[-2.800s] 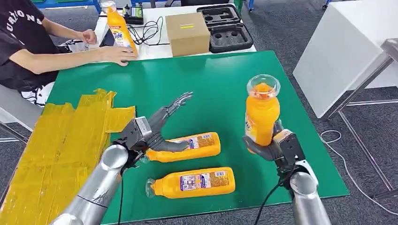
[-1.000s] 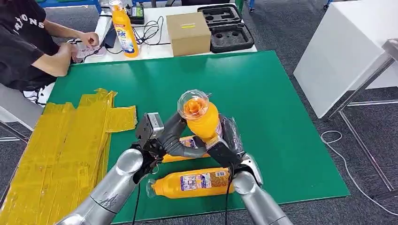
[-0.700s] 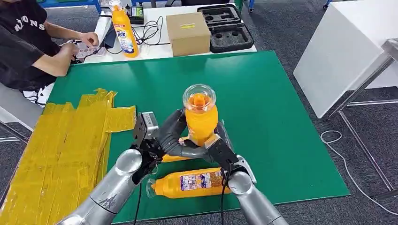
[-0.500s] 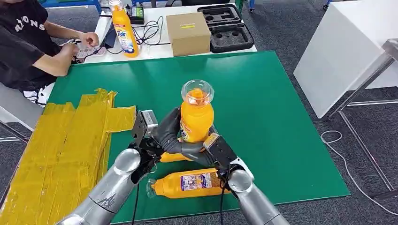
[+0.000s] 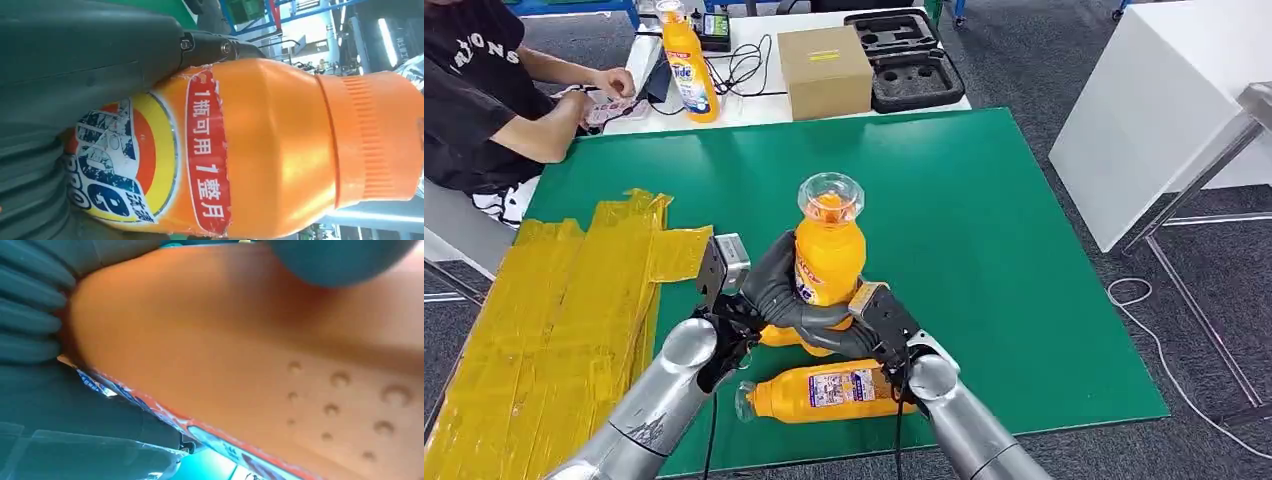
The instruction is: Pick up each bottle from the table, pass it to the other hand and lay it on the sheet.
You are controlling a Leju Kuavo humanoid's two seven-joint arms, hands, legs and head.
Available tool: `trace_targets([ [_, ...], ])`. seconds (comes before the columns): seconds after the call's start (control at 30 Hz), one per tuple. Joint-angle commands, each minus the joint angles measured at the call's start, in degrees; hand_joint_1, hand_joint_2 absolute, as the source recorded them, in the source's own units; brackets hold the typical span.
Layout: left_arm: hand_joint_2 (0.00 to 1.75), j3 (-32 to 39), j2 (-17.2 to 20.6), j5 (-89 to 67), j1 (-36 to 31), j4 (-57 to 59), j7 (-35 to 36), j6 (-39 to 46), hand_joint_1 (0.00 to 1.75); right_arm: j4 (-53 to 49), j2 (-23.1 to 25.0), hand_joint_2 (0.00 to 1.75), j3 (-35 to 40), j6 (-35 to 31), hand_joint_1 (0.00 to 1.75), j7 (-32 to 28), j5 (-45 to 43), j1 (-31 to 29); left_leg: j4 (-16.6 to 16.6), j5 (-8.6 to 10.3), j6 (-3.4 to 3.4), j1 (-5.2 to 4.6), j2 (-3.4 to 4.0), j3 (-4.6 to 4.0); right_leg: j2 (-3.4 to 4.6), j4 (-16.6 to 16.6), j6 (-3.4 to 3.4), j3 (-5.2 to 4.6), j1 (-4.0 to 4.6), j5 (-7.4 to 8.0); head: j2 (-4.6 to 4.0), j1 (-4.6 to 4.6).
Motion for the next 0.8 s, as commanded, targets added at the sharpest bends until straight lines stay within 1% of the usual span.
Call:
trace_targets([
  [0.03, 1.75, -1.2, -0.4, -0.2, -1.8, 3.3, 0.3, 0.6, 1.75, 4.6, 0.2, 1.75, 4.6, -0.6, 1.75, 0.0, 1.6, -2.3, 0.0, -0.11, -0.10, 0.10, -0.03, 0.19, 0.01, 0.0, -0.12, 0.22, 0.10, -0.07, 0.00, 0.00],
  [0.2, 1.75, -1.0, -0.4, -0.2, -1.1, 3.4, 0.0, 0.3, 1.75, 3.3, -0.2, 1.75, 3.8, -2.6, 1.75, -0.5, 2.6, -1.1, 0.0, -0.06, -0.07, 0.05, -0.04, 0.14, -0.02, -0.1, -0.08, 0.15, 0.05, -0.04, 0.00, 0.02],
  [0.23, 1.75, -1.0, -0.4, -0.2, -1.1, 3.4, 0.0, 0.3, 1.75, 3.3, -0.2, 1.75, 3.8, -2.6, 1.75, -0.5, 2.6, -1.1, 0.0, -0.14, -0.12, 0.12, -0.05, 0.27, 0.00, -0.1, -0.15, 0.31, 0.12, -0.10, 0.00, 0.00],
  [0.27, 1.75, -1.0, -0.4, -0.2, -1.0, 3.4, 0.0, 0.3, 1.75, 3.1, -0.2, 1.75, 3.7, -2.7, 1.75, -0.5, 2.6, -1.0, 0.0, -0.06, -0.08, 0.06, -0.06, 0.16, -0.03, -0.1, -0.09, 0.17, 0.06, -0.05, 0.00, 0.02],
  [0.3, 1.75, -1.0, -0.4, -0.3, -0.9, 3.3, -0.1, 0.4, 1.75, 2.8, -0.4, 1.75, 3.7, -3.2, 1.75, -0.6, 3.2, -0.8, 0.0, -0.12, -0.11, 0.11, -0.07, 0.25, -0.03, -0.1, -0.14, 0.28, 0.11, -0.09, 0.00, 0.00],
  [0.4, 1.75, -1.0, -0.5, -0.4, -1.0, 3.4, -0.2, 0.3, 1.75, 2.6, -0.3, 1.75, 3.2, -3.6, 1.75, -0.7, 3.4, -0.8, 0.0, -0.05, -0.07, 0.06, -0.06, 0.11, -0.03, -0.1, -0.08, 0.11, 0.06, -0.04, 0.00, 0.00],
  [0.5, 1.75, -1.0, -0.6, -0.4, -1.4, 3.1, -0.2, 0.2, 1.75, 1.8, -0.4, 1.75, 2.9, -3.7, 1.75, -0.5, 3.3, -0.9, 0.0, -0.14, -0.12, 0.12, -0.10, 0.24, -0.05, -0.1, -0.15, 0.28, 0.12, -0.11, 0.00, 0.00],
  [0.67, 1.75, 0.1, 0.2, -0.4, -0.3, 0.9, 0.1, 1.1, 1.75, -2.3, -1.2, 1.75, 2.7, -5.9, 1.75, -1.6, 3.9, 0.2, 0.0, -0.09, -0.09, 0.08, -0.06, 0.13, -0.03, 0.0, -0.11, 0.14, 0.08, -0.07, 0.00, 0.00],
  [0.7, 1.75, 0.5, 0.5, -0.4, -0.1, 0.5, 0.2, 1.4, 1.75, -4.7, -1.7, 1.75, 2.6, -6.5, 1.75, -1.7, 4.1, 0.6, 0.0, -0.05, -0.06, 0.04, -0.04, 0.09, -0.02, 0.0, -0.08, 0.08, 0.04, -0.05, 0.00, 0.00],
  [0.8, 1.75, 0.8, 0.7, -0.3, 0.1, 0.5, 0.1, 1.4, 1.75, -6.1, -2.0, 1.75, 2.6, -6.6, 1.75, -0.8, 4.1, 0.7, 0.1, -0.16, -0.12, 0.10, -0.02, 0.20, 0.02, 0.0, -0.14, 0.20, 0.10, -0.11, 0.00, 0.02],
])
